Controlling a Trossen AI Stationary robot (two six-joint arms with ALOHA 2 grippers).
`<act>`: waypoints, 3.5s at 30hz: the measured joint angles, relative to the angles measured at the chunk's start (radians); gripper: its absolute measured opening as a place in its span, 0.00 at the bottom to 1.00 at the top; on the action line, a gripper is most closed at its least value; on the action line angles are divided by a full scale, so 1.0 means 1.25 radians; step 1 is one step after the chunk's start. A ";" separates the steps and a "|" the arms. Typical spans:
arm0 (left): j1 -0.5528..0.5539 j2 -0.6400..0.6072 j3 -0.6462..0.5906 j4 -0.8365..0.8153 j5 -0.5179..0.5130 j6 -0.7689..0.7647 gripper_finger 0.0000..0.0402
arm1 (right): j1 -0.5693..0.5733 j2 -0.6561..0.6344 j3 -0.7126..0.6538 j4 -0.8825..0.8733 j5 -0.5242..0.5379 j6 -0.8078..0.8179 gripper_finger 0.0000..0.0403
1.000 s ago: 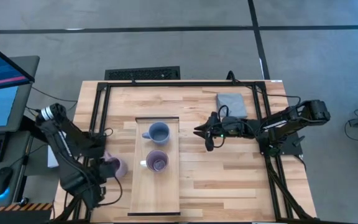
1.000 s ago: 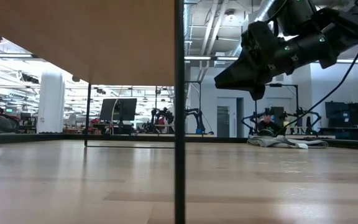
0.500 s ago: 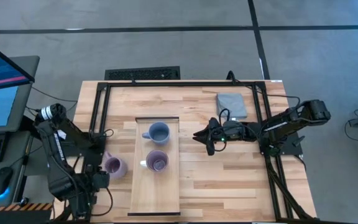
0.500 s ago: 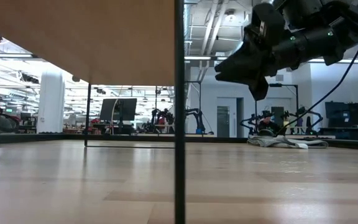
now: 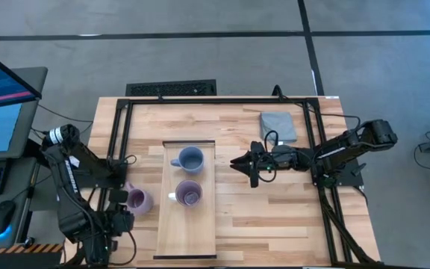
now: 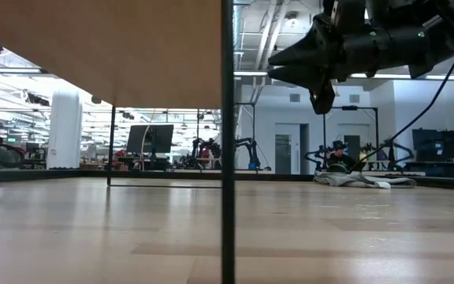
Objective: Stack small to large cups/mugs on shelf
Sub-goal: Put the purple mug on the shelf
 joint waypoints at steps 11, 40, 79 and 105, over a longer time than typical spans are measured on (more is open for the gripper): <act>-0.026 0.000 -0.115 -0.043 0.083 0.143 0.31 | 0.006 0.000 0.000 0.000 0.000 0.005 0.30; -0.022 0.000 -0.136 -0.012 -0.011 0.251 0.31 | 0.009 0.000 0.000 -0.002 0.006 0.000 0.30; 0.062 0.000 -0.229 0.075 0.062 0.244 0.04 | 0.009 0.000 0.000 0.000 0.007 0.007 0.30; 0.110 0.000 0.203 -0.146 0.119 0.001 0.04 | 0.010 0.000 0.000 -0.035 0.006 0.006 0.30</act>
